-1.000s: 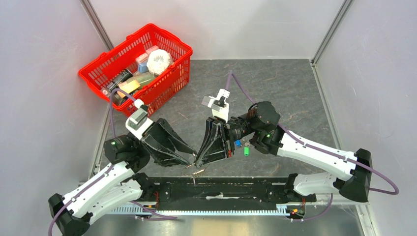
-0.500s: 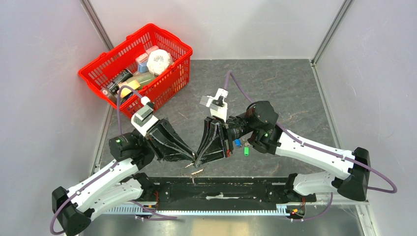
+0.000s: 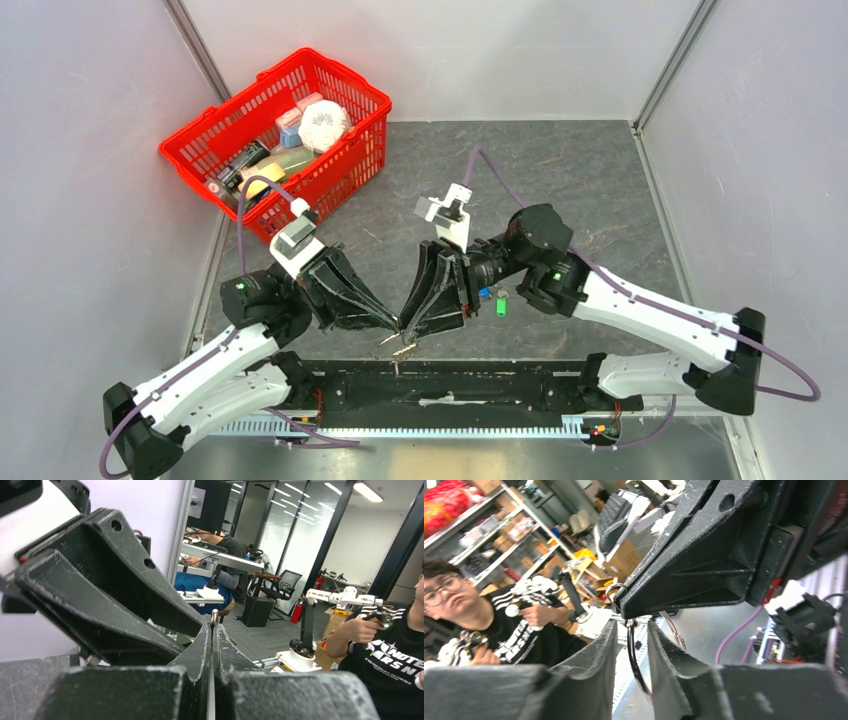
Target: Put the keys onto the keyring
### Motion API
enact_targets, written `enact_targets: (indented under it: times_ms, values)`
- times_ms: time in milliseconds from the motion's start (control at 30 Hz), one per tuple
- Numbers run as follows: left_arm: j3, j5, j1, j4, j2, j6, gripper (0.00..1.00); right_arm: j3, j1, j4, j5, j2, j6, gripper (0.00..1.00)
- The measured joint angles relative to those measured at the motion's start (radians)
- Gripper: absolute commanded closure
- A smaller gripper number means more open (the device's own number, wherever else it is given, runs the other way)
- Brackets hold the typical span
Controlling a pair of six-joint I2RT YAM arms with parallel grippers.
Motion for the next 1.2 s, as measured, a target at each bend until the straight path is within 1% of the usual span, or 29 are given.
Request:
enact_targets:
  times_ms: [167,267,433,567,667,800,1067,1200]
  values:
    - [0.001,-0.004,-0.001,-0.156,-0.041,0.069,0.98,0.013,-0.005,-0.273,0.088,-0.124,-0.18,0.48]
    - [0.019,-0.019,-0.002,-0.294,-0.061,0.138,0.98,0.04,-0.005,-0.427,0.171,-0.203,-0.286,0.4]
    - [0.056,-0.067,-0.005,-0.525,-0.08,0.245,0.98,0.071,-0.006,-0.62,0.334,-0.296,-0.413,0.4]
    - [0.064,-0.102,-0.005,-0.662,-0.085,0.308,0.98,0.111,-0.006,-0.743,0.451,-0.299,-0.48,0.4]
    - [0.064,-0.119,-0.005,-0.737,-0.079,0.337,0.98,0.136,-0.006,-0.813,0.522,-0.278,-0.522,0.43]
    - [0.065,-0.135,-0.005,-0.803,-0.061,0.362,0.98,0.138,-0.006,-0.863,0.569,-0.256,-0.565,0.55]
    - [0.076,-0.137,-0.005,-0.887,-0.047,0.404,0.98,0.166,-0.006,-0.916,0.597,-0.226,-0.607,0.72]
    - [0.077,-0.137,-0.005,-0.901,-0.048,0.415,0.98,0.169,-0.006,-0.921,0.598,-0.226,-0.61,0.74]
